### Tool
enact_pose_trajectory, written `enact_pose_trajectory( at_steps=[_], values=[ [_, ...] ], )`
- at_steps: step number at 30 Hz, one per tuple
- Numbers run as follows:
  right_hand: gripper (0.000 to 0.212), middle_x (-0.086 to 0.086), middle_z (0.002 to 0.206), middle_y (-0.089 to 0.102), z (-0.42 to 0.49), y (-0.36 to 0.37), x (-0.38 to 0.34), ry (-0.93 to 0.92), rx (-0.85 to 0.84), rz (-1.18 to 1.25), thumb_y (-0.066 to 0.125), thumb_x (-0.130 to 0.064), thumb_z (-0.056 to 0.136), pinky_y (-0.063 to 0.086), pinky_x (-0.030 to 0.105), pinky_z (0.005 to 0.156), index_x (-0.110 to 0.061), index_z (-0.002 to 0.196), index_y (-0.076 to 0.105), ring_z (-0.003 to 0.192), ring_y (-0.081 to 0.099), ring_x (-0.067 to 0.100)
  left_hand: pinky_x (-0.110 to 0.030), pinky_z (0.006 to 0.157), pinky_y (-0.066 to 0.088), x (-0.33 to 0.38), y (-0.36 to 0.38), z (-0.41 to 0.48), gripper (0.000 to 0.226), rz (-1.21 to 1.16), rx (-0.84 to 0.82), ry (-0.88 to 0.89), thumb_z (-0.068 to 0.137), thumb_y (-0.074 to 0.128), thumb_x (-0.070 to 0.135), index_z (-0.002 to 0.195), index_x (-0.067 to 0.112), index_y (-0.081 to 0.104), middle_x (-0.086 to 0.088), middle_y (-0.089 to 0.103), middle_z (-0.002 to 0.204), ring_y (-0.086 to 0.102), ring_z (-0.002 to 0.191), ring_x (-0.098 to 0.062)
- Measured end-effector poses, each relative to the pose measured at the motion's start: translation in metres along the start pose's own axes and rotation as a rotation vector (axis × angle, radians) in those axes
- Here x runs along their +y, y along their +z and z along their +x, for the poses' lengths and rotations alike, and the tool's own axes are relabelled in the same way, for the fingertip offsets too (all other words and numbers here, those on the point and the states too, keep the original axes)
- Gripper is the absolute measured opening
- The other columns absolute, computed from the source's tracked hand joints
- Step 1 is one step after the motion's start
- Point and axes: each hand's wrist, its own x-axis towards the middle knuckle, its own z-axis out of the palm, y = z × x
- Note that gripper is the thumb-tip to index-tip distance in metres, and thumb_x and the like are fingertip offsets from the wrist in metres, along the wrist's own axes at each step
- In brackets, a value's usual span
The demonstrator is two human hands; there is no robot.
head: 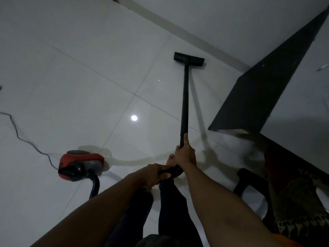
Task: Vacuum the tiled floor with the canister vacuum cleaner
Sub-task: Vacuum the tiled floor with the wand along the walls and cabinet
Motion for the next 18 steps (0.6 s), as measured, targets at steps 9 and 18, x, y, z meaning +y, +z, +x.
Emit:
enact_pose_trajectory(
  at_steps=[9,18],
  values=[
    [0.066,0.009,0.111,0.062,-0.032,0.066,-0.042,-0.249,-0.178,-0.357,0.045,-0.032,0.102,0.052,0.035,0.073,-0.045,0.156,0.010,0.084,0.058,0.022,-0.037,0.105,0.037,-0.067,0.010,-0.047,0.049,-0.154,0.087,-0.014,0.105,0.039,0.044,0.152,0.031,0.037,-0.005,0.061,0.125,0.052,0.109,-0.011],
    [0.067,0.009,0.116,0.061,-0.062,0.121,-0.097,-0.327,-0.192,-0.498,0.044,-0.030,0.102,0.056,0.042,0.083,-0.042,0.157,0.008,0.094,0.062,0.025,-0.033,0.107,0.037,-0.130,0.006,-0.083,0.053,-0.403,0.198,0.008,0.103,0.039,0.048,0.154,0.036,0.029,-0.002,0.053,0.124,0.049,0.123,-0.029]
  ],
)
